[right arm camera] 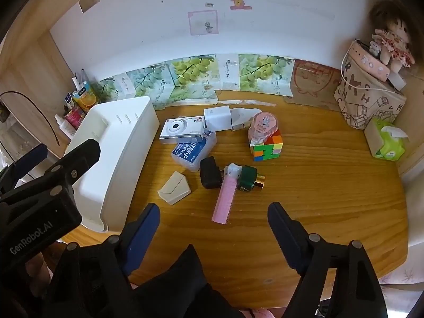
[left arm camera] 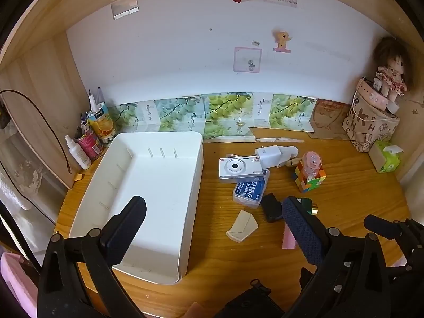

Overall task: Organize rigid objects
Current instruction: 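Move right tool toward pink roller while left tool approaches beige wedge block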

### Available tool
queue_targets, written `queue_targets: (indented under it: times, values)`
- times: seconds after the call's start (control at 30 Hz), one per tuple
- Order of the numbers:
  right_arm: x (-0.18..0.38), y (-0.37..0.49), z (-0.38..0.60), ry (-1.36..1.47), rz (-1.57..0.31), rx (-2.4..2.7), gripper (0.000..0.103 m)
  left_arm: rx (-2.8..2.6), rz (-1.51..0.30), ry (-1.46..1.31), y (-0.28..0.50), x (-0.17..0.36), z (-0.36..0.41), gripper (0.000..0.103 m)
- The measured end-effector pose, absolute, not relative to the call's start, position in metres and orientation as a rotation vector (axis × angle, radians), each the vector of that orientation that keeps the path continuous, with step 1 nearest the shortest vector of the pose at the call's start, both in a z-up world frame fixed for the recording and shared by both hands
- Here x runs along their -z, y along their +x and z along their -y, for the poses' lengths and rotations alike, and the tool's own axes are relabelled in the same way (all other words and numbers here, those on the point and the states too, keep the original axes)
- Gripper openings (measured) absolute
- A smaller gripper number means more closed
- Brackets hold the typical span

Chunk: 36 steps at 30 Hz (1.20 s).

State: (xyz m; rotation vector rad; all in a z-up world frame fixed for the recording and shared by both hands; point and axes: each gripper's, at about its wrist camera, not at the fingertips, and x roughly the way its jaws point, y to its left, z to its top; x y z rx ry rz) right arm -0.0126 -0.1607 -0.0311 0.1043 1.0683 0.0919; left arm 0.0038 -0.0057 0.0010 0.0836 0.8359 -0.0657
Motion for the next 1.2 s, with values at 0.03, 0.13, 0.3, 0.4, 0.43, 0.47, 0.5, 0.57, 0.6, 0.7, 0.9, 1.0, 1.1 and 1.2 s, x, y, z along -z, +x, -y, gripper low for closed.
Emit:
queue_targets:
  times: [0.03,0.13,0.3,0.4,0.43,0.47,0.5,0.57,0.6,0.7,0.9,1.0,1.1,1.2]
  values:
    - [0.03,-0.013,0.158,0.1,-1.07,-0.093,0.082,0.065,-0.839,0.083,0.004,-0.001,0.006,0.102]
    - [0.031,-0.014,0.156,0.092,-1.079,-0.103,0.077,0.068,-0.847,0.078,0.002,0.0,0.005,0.1]
    - [0.032,-0.018,0.156,0.099,-1.106,-0.104,0.077,0.075,-0.873,0.054,0.0,0.003,0.003,0.097]
    - [0.036,-0.019,0.16,0.115,-1.129,-0.101,0.077,0.085,-0.9,0.048,0.0,0.008,0.003,0.097]
    - [0.036,-0.02,0.16,0.118,-1.134,-0.1,0.077,0.089,-0.906,0.045,-0.001,0.009,0.003,0.097]
    - [0.037,-0.021,0.16,0.119,-1.138,-0.1,0.077,0.091,-0.912,0.042,0.0,0.01,0.002,0.096]
    - [0.037,-0.022,0.161,0.122,-1.142,-0.098,0.077,0.094,-0.919,0.037,-0.001,0.012,0.003,0.094]
    - [0.038,-0.023,0.163,0.132,-1.147,-0.095,0.077,0.094,-0.937,0.03,0.0,0.015,0.003,0.093]
    - [0.038,-0.023,0.164,0.139,-1.151,-0.094,0.077,0.094,-0.946,0.027,0.0,0.016,0.003,0.093]
    - [0.043,-0.023,0.166,0.16,-1.169,-0.096,0.077,0.098,-0.97,0.019,0.0,0.02,0.002,0.093]
    - [0.053,-0.02,0.174,0.222,-1.21,-0.106,0.077,0.125,-1.04,0.014,0.005,0.032,0.005,0.094]
    - [0.06,-0.016,0.181,0.269,-1.236,-0.106,0.077,0.139,-1.08,0.02,0.011,0.039,0.008,0.094]
    - [0.068,-0.011,0.187,0.312,-1.262,-0.099,0.077,0.146,-1.122,0.035,0.017,0.046,0.012,0.094]
    - [0.075,-0.005,0.194,0.367,-1.285,-0.095,0.077,0.151,-1.161,0.053,0.022,0.053,0.014,0.094]
